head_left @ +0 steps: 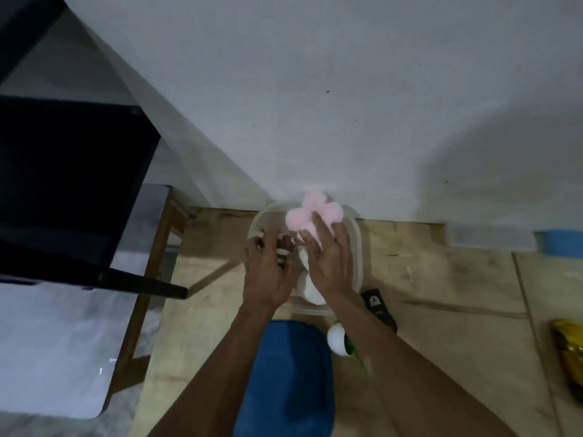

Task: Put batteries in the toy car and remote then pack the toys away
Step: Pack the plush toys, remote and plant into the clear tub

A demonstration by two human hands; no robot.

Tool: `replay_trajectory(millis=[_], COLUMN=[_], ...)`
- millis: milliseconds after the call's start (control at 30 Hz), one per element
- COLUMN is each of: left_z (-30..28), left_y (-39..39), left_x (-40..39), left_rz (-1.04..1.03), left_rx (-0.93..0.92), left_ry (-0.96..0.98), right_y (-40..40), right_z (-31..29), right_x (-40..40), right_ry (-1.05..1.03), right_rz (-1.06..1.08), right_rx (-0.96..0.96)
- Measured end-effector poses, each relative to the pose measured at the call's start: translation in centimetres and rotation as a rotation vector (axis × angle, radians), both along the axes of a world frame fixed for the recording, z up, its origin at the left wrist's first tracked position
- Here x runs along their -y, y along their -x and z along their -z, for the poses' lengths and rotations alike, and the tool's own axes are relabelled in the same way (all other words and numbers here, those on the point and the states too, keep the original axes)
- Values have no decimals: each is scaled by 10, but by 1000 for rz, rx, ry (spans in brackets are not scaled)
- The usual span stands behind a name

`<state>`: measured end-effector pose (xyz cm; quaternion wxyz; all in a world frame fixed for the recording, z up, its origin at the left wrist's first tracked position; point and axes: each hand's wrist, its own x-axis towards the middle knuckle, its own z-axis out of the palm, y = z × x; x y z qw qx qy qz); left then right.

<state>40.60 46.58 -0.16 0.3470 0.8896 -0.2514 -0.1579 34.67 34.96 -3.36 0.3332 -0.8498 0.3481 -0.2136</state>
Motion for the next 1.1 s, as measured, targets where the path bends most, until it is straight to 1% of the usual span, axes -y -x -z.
replay_trajectory(millis=[67,133,233,367,500,567,633,700,767,833,867,900,967,1033,1100], left_z=[3,7,14,19,20,21,23,17,7,-1,-5,-9,-14,-13,-6], left_y=[1,3,3,0,-4,-5,-5,-2,7,21,31,42,71,105,142], left_x=[0,1,4,6,6,6,4,5,5,6,6,6,4,-2,-9], left_rz=[27,45,73,127,127,150,140,117,80,23,4,-11,-61,-108,-82], left_rx=[16,37,50,38,36,67,79,82,122,184,207,218,219,235,272], left_ry=[-56,-116,-258,-335,-333,-336,-319,-302,-262,-121,-46,19,123,162,163], right_y=[9,12,10,7,2,-4,-9,-5,13,41,57,73,103,130,152], right_z=[7,5,-3,3,4,-2,-16,-35,-51,-61,-63,-62,-55,-41,-23], right_x=[-6,-9,-10,-7,-1,3,7,10,18,30,36,42,51,54,51], right_ry=[-13,18,80,-2,-100,-135,-155,-151,-170,-183,-186,-187,-204,-216,-222], right_rz=[-11,8,36,-118,-174,-162,-138,-97,-32,83,137,177,210,179,124], right_rx=[-127,-246,-332,-585,-649,-646,-587,-446,-236,-65,-16,10,-7,-48,-79])
